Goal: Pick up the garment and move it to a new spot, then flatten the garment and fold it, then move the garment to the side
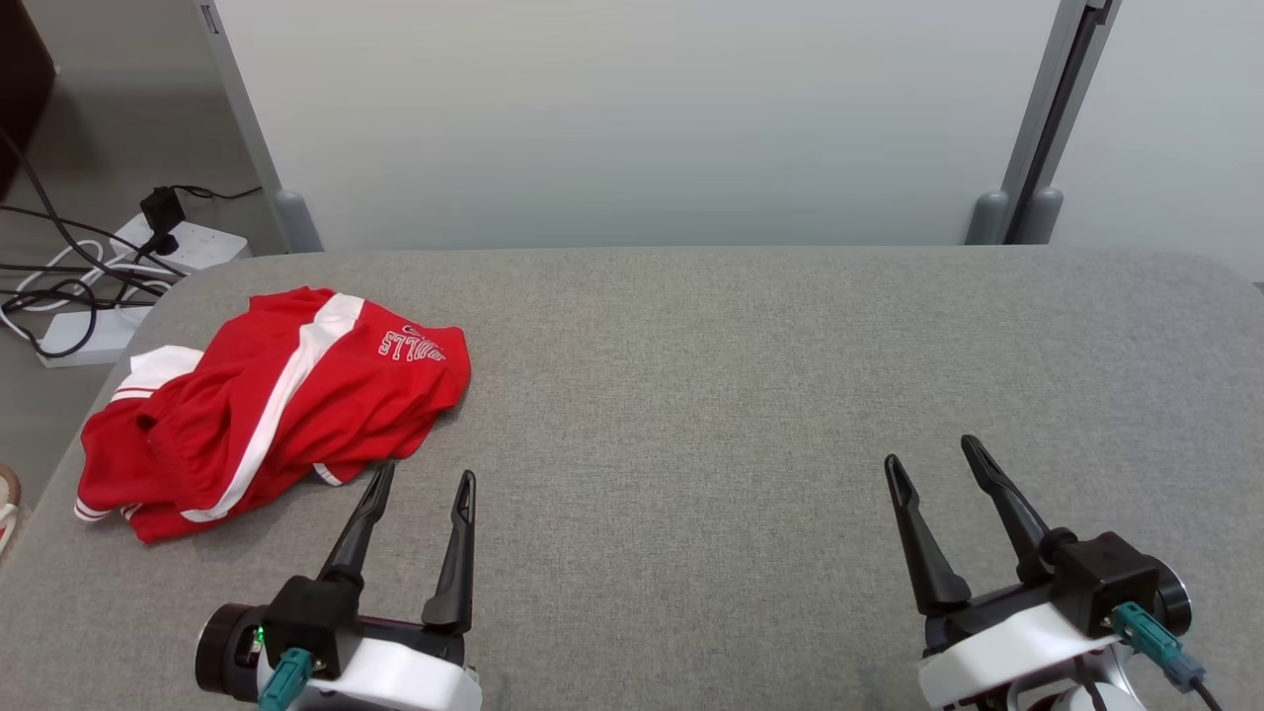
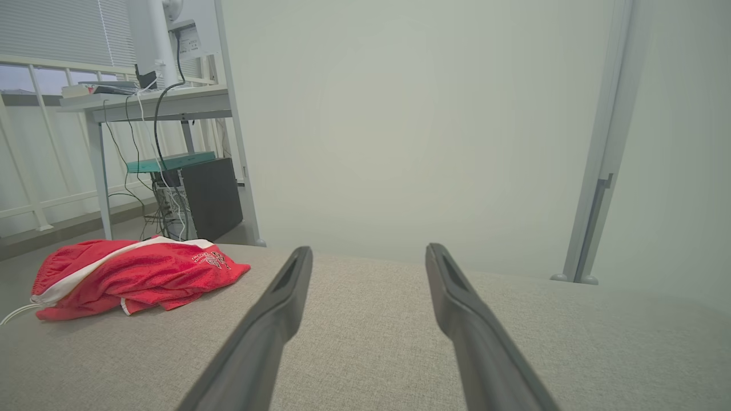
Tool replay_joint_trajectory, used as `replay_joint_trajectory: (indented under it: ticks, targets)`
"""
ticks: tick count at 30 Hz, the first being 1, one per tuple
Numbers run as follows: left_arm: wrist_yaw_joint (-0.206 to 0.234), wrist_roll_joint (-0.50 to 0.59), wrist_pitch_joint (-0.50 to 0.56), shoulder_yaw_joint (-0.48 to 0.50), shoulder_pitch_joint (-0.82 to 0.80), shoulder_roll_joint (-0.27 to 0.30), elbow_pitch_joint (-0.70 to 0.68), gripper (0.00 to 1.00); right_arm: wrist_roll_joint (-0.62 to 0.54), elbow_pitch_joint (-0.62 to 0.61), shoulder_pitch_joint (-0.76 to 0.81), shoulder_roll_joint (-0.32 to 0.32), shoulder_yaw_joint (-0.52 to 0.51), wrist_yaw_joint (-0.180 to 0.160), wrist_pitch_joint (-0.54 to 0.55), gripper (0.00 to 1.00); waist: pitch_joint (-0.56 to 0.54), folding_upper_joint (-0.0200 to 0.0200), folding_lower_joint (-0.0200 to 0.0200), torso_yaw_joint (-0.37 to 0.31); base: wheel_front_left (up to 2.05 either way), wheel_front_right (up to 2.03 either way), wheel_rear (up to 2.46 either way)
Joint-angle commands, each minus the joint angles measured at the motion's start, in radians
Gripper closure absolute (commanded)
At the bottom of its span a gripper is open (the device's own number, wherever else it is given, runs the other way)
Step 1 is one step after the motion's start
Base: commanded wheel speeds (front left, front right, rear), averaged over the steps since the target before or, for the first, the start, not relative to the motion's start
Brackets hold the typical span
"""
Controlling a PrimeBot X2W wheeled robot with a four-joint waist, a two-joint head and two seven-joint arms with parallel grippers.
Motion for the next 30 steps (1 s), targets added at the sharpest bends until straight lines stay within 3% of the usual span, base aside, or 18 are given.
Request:
replay_joint_trajectory:
  ticks: [1,18,30]
  targets:
    - [0.007,0.014,-0.013,0.03,-0.047,0.005,-0.029,0.0,-0.012,-0.034,-0.026,-0.005,0.015,0.007,-0.014,0.0,0.0,0.0,0.0,0.001,0.0,0.0,0.0]
    - [-0.002,0.006,-0.013,0.065,-0.035,0.005,-0.007,0.0,-0.016,-0.032,-0.006,0.0,-0.003,0.007,-0.014,0.0,-0.001,0.0,0.0,-0.002,0.0,0.0,0.0]
    - [-0.005,0.006,-0.013,0.067,-0.045,0.005,-0.012,0.0,0.003,-0.051,-0.003,0.009,0.003,0.007,-0.014,0.0,0.013,0.0,0.0,0.128,0.0,0.0,0.0]
